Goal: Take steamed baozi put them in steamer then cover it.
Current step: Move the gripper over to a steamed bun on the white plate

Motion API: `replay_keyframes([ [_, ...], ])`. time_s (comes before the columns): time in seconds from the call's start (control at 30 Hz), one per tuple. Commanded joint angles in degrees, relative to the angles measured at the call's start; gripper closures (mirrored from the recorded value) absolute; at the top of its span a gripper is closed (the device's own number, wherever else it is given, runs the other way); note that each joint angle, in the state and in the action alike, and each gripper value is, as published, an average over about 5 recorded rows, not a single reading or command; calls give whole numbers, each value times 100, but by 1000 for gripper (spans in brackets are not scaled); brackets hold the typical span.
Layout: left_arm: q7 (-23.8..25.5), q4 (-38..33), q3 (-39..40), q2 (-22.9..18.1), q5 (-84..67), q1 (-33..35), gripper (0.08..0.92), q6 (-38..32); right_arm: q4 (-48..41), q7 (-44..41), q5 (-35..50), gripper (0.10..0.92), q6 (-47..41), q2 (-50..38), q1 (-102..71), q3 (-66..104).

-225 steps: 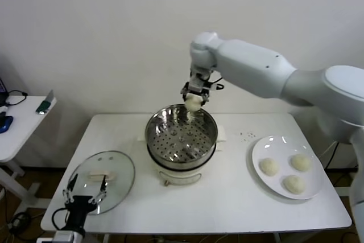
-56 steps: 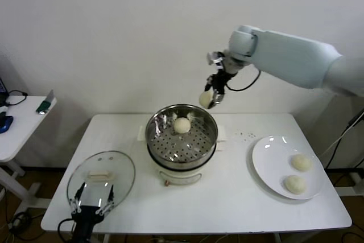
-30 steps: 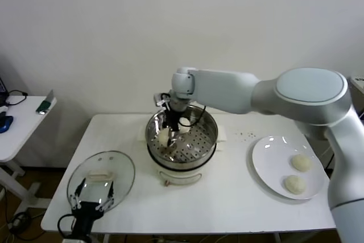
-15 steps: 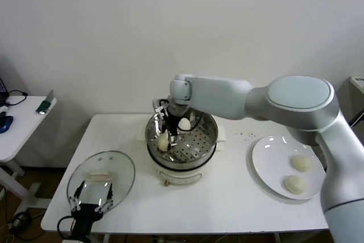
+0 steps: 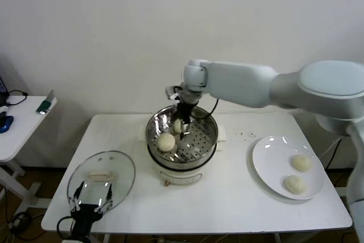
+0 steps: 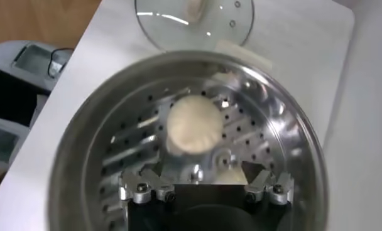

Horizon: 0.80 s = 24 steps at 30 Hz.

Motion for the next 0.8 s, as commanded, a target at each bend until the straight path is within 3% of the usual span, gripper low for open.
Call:
replay_keyframes([
  [0.03,-1,-13,24,-8,21,-11,177,23,1527,-162,-594,203,152,-2264,799,-201],
  [0.23,-6,-69,10,-16,64,-15,177,86,2066,-275,-1605,203,189,-3612,171,161],
  [0.43,-12,-122,0,-52,136,56,177,122,1996,-376,-2679,203,322,-4553,-1386,1196],
  [0.8,-21,-177,-25,-141,268,208,177,140,1224,-571,-3930,203,761,-5103,-3669,3073],
])
